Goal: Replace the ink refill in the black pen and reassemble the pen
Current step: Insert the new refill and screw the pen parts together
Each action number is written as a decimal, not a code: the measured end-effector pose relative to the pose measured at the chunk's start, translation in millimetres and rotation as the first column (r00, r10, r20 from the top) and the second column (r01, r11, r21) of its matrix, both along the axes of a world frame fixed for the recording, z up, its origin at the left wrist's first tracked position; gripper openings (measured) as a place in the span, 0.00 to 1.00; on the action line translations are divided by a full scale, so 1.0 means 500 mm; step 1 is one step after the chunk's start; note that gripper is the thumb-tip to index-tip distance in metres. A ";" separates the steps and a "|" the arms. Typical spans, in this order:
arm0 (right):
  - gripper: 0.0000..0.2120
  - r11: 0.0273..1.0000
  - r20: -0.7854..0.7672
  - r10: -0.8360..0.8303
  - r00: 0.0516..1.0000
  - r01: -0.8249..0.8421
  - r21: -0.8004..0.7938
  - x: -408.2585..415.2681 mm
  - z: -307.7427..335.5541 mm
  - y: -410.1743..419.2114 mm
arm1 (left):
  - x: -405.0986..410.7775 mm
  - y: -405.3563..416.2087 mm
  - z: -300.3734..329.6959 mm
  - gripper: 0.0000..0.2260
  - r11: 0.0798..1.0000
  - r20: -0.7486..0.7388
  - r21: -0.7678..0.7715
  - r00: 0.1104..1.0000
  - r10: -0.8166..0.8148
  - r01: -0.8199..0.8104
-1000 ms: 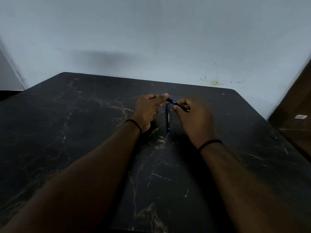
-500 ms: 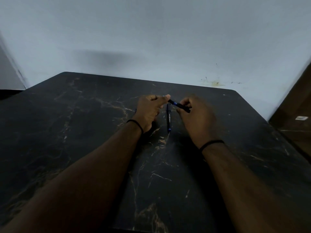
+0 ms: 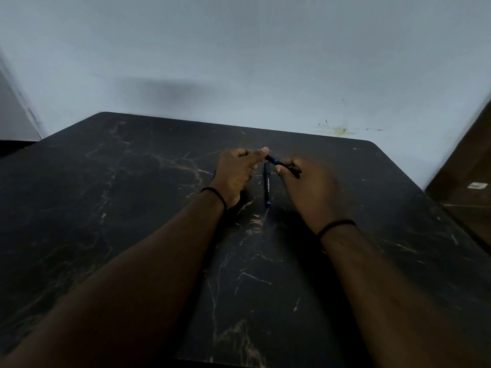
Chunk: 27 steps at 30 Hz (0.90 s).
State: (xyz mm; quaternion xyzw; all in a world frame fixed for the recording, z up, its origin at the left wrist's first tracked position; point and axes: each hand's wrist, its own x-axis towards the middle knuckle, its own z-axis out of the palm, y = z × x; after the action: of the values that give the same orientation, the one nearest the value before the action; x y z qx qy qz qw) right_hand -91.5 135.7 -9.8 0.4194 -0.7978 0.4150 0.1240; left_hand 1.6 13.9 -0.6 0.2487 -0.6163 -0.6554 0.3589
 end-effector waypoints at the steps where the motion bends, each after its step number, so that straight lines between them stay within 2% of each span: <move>1: 0.08 1.000 -0.005 -0.004 1.000 0.004 0.017 -0.001 -0.001 -0.002 | 0.000 -0.001 0.000 0.09 1.000 -0.001 0.002 1.000 -0.001 0.001; 3: 0.09 0.998 -0.009 -0.002 1.000 0.002 0.055 0.002 -0.003 -0.006 | 0.001 -0.002 -0.002 0.08 1.000 -0.004 -0.001 1.000 -0.002 0.002; 5: 0.03 1.000 0.075 0.014 0.997 -0.015 0.011 0.004 -0.005 -0.008 | 0.001 -0.003 -0.003 0.08 1.000 -0.014 -0.004 1.000 -0.004 0.004; 8: 0.10 0.997 0.137 0.016 0.990 -0.006 -0.074 0.004 -0.010 -0.009 | -0.001 -0.003 -0.004 0.08 1.000 -0.020 -0.003 1.000 -0.003 0.003; 11: 0.06 0.999 0.108 -0.002 0.994 0.006 -0.040 0.004 -0.011 -0.012 | -0.002 -0.006 -0.004 0.08 1.000 -0.026 0.007 1.000 0.000 0.001; 16: 0.14 0.998 0.116 0.062 0.991 -0.063 0.007 0.007 -0.019 -0.028 | 0.002 -0.008 -0.004 0.08 1.000 -0.052 0.026 0.999 0.000 0.001; 19: 0.05 0.993 0.223 0.103 0.969 -0.086 -0.085 0.010 -0.021 -0.031 | 0.003 -0.005 -0.002 0.07 1.000 -0.055 0.016 0.998 -0.010 0.011; 21: 0.10 0.993 0.203 0.068 0.977 -0.048 -0.104 0.009 -0.025 -0.028 | 0.004 -0.004 -0.002 0.07 1.000 -0.060 0.012 0.998 -0.015 0.016; 23: 0.11 0.995 0.173 0.032 0.984 -0.015 -0.095 0.007 -0.024 -0.023 | 0.005 -0.005 -0.003 0.07 1.000 -0.058 0.006 0.998 -0.012 0.013; 25: 0.08 0.998 0.165 0.024 0.986 -0.015 -0.057 0.005 -0.023 -0.022 | 0.004 -0.006 -0.004 0.07 1.000 -0.058 0.006 0.998 -0.010 0.010; 27: 0.14 1.000 0.151 0.017 0.988 -0.019 0.011 0.006 -0.021 -0.025 | 0.002 -0.008 -0.005 0.08 1.000 -0.056 0.014 0.998 -0.004 0.005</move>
State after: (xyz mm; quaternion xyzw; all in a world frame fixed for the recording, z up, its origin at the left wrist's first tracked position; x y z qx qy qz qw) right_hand -88.8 123.5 -20.2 0.3946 -0.8038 0.4415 0.0569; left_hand 2.7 10.0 -3.0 0.2313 -0.6019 -0.6673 0.3727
